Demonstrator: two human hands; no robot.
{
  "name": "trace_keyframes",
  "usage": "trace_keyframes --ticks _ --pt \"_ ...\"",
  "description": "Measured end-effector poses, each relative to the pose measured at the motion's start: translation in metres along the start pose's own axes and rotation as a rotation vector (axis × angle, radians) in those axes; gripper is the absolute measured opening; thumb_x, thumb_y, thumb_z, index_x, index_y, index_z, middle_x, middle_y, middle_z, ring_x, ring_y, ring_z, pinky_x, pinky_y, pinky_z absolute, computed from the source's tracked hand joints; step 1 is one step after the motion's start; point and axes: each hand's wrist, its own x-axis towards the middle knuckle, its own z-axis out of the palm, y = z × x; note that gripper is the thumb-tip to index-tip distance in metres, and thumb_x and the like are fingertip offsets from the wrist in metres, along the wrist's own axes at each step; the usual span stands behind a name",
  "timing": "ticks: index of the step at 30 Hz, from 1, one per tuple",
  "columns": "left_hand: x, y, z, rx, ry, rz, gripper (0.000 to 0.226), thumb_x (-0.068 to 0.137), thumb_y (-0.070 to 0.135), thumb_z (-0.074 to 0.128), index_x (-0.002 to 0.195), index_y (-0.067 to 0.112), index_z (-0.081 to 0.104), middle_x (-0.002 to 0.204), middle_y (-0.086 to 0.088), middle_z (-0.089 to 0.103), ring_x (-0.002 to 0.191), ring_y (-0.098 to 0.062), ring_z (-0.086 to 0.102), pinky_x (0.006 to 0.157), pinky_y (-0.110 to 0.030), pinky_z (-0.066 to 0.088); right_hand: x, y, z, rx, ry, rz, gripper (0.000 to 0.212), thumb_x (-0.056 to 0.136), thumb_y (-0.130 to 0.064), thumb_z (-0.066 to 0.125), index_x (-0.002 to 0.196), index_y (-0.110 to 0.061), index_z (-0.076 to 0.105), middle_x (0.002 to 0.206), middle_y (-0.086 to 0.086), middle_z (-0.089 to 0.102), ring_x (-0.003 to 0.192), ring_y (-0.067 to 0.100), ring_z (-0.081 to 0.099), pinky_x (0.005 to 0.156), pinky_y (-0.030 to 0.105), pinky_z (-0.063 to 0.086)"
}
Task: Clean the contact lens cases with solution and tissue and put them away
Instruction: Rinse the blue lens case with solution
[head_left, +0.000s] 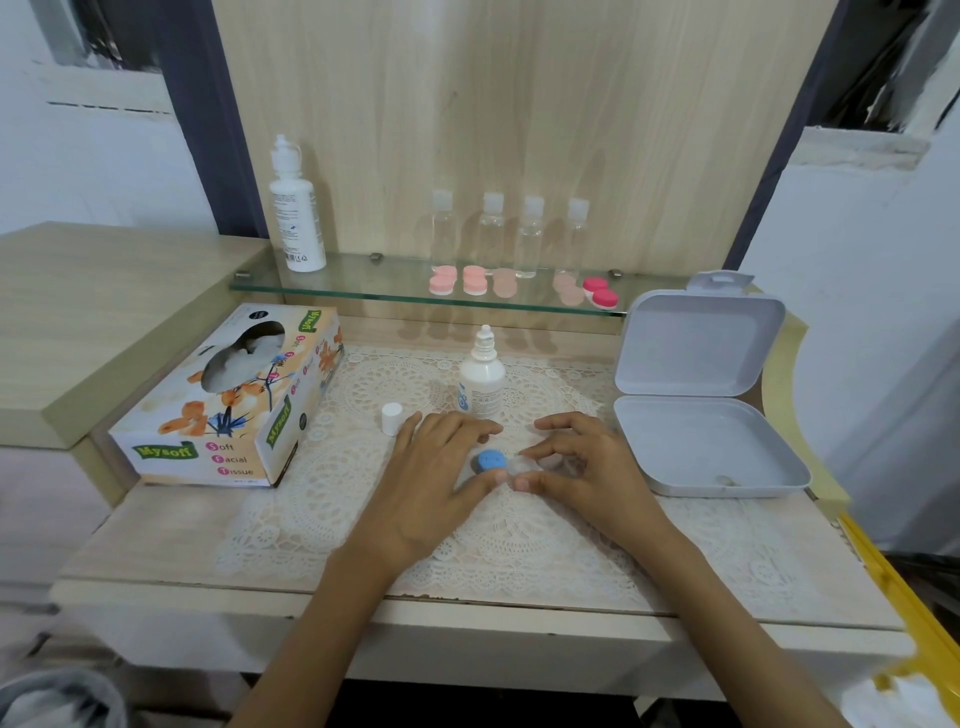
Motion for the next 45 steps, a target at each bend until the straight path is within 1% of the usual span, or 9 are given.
trace_keyframes --ticks 7,9,14,22,28,31,34,41,45 --pt "-0.0006 -0.0025 0.0011 0.007 -0.035 0.031 0.035 0.088 0.028 0.047 0.123 0.032 0.052 0.112 0.02 0.054 0.115 -0.001 0.041 0.109 -0.046 0.025 0.0002 0.0012 0.0006 0.009 0.007 -0.002 0.03 0.062 -0.034 0.085 0.089 -0.024 0.076 0.114 -0.01 0.059 0.113 0.005 0.05 0.089 0.015 0.037" --pt "-0.0007 -0.0009 0.0008 0.006 -0.034 0.037 0.036 0.088 0.031 0.048 0.123 0.032 0.051 0.115 0.02 0.052 0.118 0.001 0.039 0.111 -0.044 0.022 0.0001 0.0009 0.0002 0.013 0.004 -0.002 0.029 0.063 -0.034 0.085 0.089 -0.025 0.076 0.114 -0.01 0.059 0.113 0.005 0.05 0.088 0.014 0.037" --pt "0.0007 -0.0001 -0.0009 0.019 0.009 0.02 0.048 0.086 0.056 0.043 0.124 0.028 0.053 0.115 0.014 0.053 0.113 -0.004 0.043 0.102 -0.032 0.033 0.0 0.0003 0.0002 0.002 -0.002 -0.004 0.029 0.064 -0.036 0.084 0.09 -0.026 0.076 0.114 -0.011 0.058 0.113 0.003 0.049 0.088 0.015 0.037" --pt "-0.0007 0.0005 -0.0004 -0.027 -0.015 0.046 0.035 0.088 0.022 0.049 0.122 0.026 0.055 0.113 0.014 0.058 0.112 -0.006 0.045 0.102 -0.033 0.035 -0.0006 0.0003 0.0009 0.023 0.008 -0.003 0.028 0.063 -0.036 0.085 0.088 -0.027 0.076 0.114 -0.01 0.059 0.113 0.006 0.05 0.09 0.022 0.041" --pt "0.0007 0.0018 -0.0018 0.042 -0.03 0.0 0.049 0.087 0.055 0.04 0.124 0.027 0.054 0.117 0.014 0.055 0.112 -0.004 0.044 0.096 -0.025 0.037 -0.0006 -0.0003 0.0 0.017 -0.004 0.001 0.028 0.064 -0.036 0.084 0.09 -0.026 0.076 0.115 -0.008 0.059 0.113 0.007 0.05 0.09 0.025 0.041" --pt "-0.0001 0.0004 -0.0016 0.044 -0.029 0.012 0.033 0.091 0.034 0.053 0.123 0.026 0.055 0.115 0.012 0.057 0.112 -0.007 0.046 0.096 -0.027 0.037 -0.0006 -0.0009 0.0003 0.026 0.002 0.013 0.029 0.063 -0.036 0.085 0.088 -0.026 0.076 0.115 -0.009 0.059 0.113 0.006 0.05 0.091 0.024 0.041" --pt "-0.002 0.0003 -0.0004 0.025 -0.038 0.045 0.035 0.09 0.013 0.053 0.123 0.025 0.055 0.117 0.011 0.057 0.113 -0.008 0.047 0.097 -0.029 0.039 -0.0007 -0.0012 0.0001 0.024 0.003 0.013 0.03 0.062 -0.035 0.085 0.089 -0.024 0.076 0.115 -0.009 0.059 0.113 0.006 0.05 0.092 0.024 0.041" --pt "-0.0005 0.0039 -0.0037 0.05 -0.036 0.007 0.05 0.088 0.056 0.039 0.126 0.026 0.052 0.118 0.013 0.053 0.112 -0.003 0.044 0.094 -0.024 0.039 -0.0011 -0.0023 -0.0006 0.022 -0.002 0.003 0.028 0.063 -0.034 0.084 0.089 -0.025 0.076 0.114 -0.01 0.059 0.113 0.006 0.05 0.09 0.022 0.04" --pt "-0.0001 0.0031 -0.0027 0.034 -0.035 0.005 0.035 0.091 0.03 0.056 0.126 0.025 0.053 0.113 0.012 0.055 0.108 -0.006 0.044 0.093 -0.029 0.04 -0.0006 -0.0011 0.0 0.023 0.004 0.011 0.03 0.062 -0.035 0.085 0.089 -0.024 0.077 0.113 -0.01 0.059 0.112 0.006 0.051 0.091 0.022 0.04"
